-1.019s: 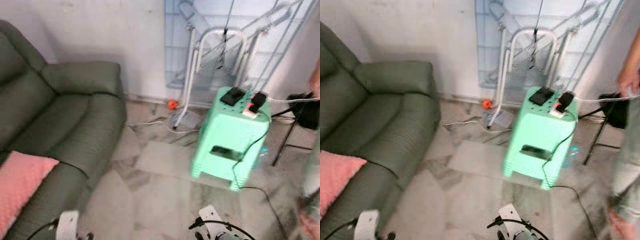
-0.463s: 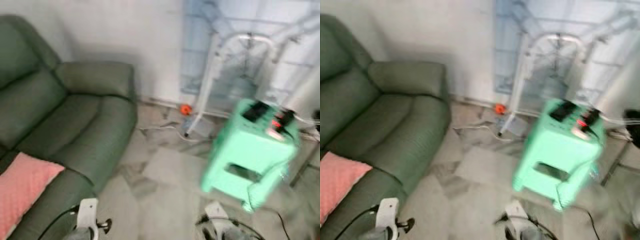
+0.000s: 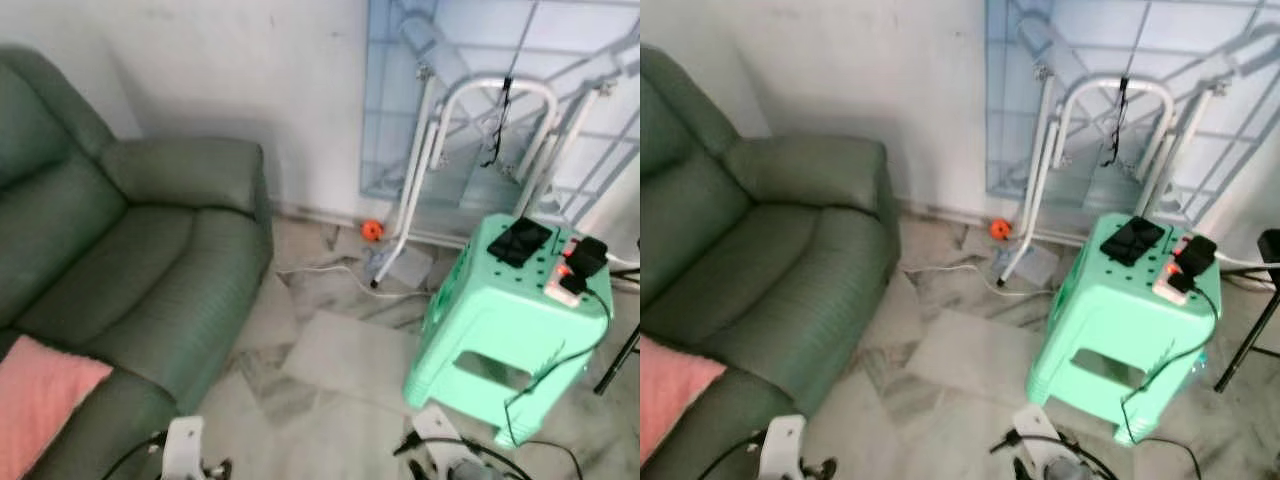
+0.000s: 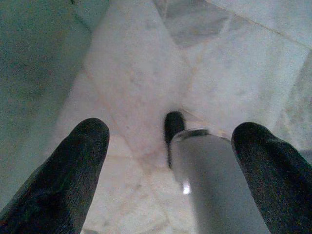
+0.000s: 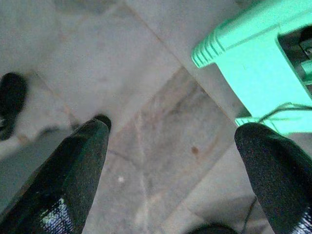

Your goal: Move the pillow to the sofa

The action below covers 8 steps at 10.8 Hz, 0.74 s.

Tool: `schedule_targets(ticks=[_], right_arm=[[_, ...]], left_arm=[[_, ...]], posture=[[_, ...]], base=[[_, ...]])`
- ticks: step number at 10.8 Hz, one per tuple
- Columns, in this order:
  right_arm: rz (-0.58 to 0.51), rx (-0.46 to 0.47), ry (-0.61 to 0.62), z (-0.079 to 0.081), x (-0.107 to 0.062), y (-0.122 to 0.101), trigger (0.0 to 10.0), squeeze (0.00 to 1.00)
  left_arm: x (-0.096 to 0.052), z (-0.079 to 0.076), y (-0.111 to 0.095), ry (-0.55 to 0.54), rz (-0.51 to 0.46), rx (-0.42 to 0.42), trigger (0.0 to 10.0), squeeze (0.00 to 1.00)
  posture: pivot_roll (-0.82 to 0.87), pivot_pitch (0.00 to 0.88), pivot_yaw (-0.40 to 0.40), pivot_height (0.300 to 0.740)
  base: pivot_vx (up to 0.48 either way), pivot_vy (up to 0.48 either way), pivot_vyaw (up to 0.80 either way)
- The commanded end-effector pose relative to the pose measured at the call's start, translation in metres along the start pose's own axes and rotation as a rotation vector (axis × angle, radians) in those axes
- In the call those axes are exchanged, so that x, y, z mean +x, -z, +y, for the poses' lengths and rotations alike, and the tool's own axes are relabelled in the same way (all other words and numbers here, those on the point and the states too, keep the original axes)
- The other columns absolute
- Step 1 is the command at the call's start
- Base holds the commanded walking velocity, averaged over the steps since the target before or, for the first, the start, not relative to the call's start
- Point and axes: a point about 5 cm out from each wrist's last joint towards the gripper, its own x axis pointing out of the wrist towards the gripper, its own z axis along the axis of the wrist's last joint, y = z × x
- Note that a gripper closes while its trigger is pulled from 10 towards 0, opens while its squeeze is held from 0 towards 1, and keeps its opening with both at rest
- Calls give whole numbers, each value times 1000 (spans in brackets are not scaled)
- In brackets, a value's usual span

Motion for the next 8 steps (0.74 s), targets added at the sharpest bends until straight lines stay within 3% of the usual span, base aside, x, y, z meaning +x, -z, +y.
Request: schedule_targets(ticks=[1,3,5,6,8], right_arm=[[-6,0,-22,9,1,-4,10000,0],[-6,-2,-22,9,1,-4,10000,0],[-7,-1,-23,9,1,-5,10000,0],[-7,1,-21,10,1,-5,10000,0],[-1,30,-7,9,1,-4,10000,0]], left_arm=[[-1,8,-5,-21,-15,9,10000,0],[0,3,-4,-18,-13,7,10000,0],[-1,7,-5,-23,-15,7,10000,0],[-3,19,-8,-37,-23,11,10000,0],[-14,65,-10,-110,-14,24,10000,0]], posture=[[-156,70,37,740],[-157,71,38,740],[-158,70,41,740],[-157,70,41,740],[-154,69,40,740]], base=[[412,0,-788],[411,0,-784],[414,0,0],[375,0,0],[0,0,0]])
